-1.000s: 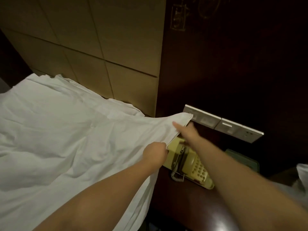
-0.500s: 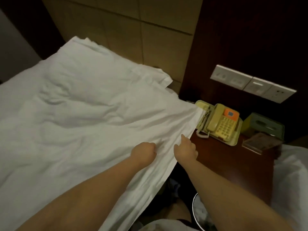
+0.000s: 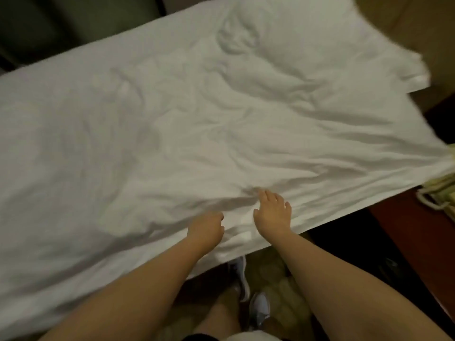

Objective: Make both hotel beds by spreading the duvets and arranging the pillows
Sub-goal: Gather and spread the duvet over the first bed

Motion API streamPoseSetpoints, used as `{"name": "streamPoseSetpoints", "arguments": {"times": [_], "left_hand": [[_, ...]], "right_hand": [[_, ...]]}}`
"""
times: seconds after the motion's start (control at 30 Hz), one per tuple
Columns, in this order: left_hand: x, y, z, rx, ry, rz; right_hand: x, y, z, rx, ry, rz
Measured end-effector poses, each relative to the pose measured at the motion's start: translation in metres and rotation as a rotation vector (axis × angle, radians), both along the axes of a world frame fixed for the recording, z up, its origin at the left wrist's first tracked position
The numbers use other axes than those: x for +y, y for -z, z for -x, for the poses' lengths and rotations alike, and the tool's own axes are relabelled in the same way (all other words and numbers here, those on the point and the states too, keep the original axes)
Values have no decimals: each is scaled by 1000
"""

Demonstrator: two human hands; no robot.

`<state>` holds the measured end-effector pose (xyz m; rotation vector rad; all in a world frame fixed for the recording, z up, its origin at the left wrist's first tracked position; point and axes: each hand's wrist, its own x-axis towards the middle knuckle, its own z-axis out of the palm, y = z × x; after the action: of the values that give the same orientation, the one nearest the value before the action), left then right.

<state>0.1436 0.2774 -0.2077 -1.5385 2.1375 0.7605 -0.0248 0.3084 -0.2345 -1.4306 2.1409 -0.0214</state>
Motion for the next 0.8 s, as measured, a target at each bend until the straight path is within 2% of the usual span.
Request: {"name": "streamPoseSetpoints", "arguments": {"times": [0.2,0.47,0.67,0.8], "left_hand": [[61,15,-109,-98,-151,-40],[74,41,-236,-213,-212,-18],[66,73,-354,-249,-174,8],[46,100,-419,-221,-47,284]], "right_hand": [[30,9,-85,4,-247,-106],[20,30,-217,37,-479,-32],[19,67,-329,-4,-467,-82],[16,82,-387,-32,-353,32]]}}
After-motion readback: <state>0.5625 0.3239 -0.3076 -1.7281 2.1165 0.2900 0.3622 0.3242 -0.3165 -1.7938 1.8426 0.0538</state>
